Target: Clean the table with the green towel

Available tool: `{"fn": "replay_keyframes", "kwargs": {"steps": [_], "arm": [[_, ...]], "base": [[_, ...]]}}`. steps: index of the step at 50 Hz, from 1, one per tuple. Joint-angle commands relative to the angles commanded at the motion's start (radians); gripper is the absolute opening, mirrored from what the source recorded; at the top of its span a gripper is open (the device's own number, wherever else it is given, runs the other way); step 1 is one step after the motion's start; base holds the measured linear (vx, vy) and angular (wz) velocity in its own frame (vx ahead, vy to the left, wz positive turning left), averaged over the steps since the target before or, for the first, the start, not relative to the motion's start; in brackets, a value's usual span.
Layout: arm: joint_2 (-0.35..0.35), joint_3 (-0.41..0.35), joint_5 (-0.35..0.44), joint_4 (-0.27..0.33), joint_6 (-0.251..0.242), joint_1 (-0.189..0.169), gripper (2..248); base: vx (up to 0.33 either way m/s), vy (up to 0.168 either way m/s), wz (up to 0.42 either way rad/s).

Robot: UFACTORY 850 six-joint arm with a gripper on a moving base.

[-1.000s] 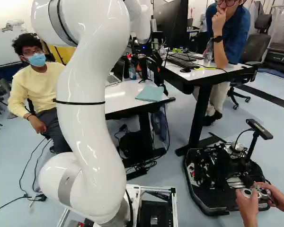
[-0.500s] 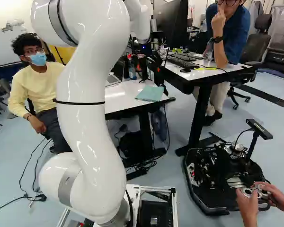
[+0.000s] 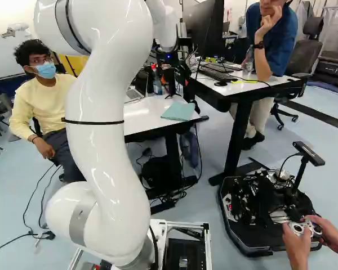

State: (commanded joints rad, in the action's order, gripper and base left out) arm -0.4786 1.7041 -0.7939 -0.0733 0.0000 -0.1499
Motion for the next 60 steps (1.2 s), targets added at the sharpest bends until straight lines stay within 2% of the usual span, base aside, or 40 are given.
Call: {"fn": "replay_keyframes", "kwargs": {"steps": [30, 60], "arm": [[0.032, -0.068, 0.071, 0.003, 0.000, 0.006, 247], [0.110, -0.234, 0.241, 0.011, 0.000, 0.022, 247]], "base": [[0.000, 0.000, 0.000], [0.000, 0.000, 0.000]]}}
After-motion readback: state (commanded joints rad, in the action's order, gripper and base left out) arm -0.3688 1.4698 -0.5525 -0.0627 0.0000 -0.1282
